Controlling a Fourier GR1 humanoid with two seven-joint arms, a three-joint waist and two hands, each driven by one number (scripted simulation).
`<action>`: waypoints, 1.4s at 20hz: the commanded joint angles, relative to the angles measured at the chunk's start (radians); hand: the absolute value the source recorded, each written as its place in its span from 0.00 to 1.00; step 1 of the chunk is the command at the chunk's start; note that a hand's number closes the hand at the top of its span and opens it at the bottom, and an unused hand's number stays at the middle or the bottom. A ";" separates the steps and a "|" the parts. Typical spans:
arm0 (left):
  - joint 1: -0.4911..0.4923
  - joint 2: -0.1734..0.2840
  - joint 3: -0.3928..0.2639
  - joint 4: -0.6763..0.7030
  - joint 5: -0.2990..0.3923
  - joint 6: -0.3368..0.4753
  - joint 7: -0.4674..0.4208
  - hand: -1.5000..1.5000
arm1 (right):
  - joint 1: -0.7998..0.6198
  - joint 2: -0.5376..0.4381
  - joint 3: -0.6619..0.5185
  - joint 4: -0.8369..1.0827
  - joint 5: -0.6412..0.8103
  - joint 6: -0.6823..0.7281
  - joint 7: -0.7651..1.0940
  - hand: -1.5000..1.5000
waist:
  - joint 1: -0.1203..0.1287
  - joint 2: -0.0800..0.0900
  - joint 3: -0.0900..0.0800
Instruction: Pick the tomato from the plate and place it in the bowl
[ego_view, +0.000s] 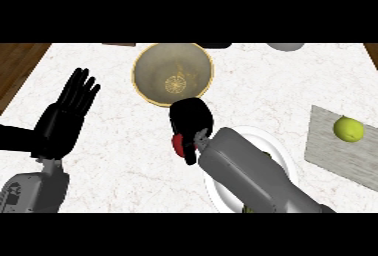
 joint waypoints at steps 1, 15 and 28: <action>-0.018 0.018 0.017 0.006 0.019 -0.020 0.009 0.50 | -0.105 0.011 0.091 -0.078 -0.082 -0.138 0.206 1.00 | 0.018 -0.001 -0.001; 0.006 -0.006 0.023 0.013 -0.011 0.018 -0.011 0.50 | -0.516 0.011 0.156 -0.091 -0.072 -0.320 0.732 1.00 | -0.041 -0.004 -0.002; 0.049 0.007 0.041 -0.064 -0.009 0.030 0.019 0.50 | -0.493 0.011 -0.069 0.242 0.049 -0.598 0.433 1.00 | -0.066 0.003 0.001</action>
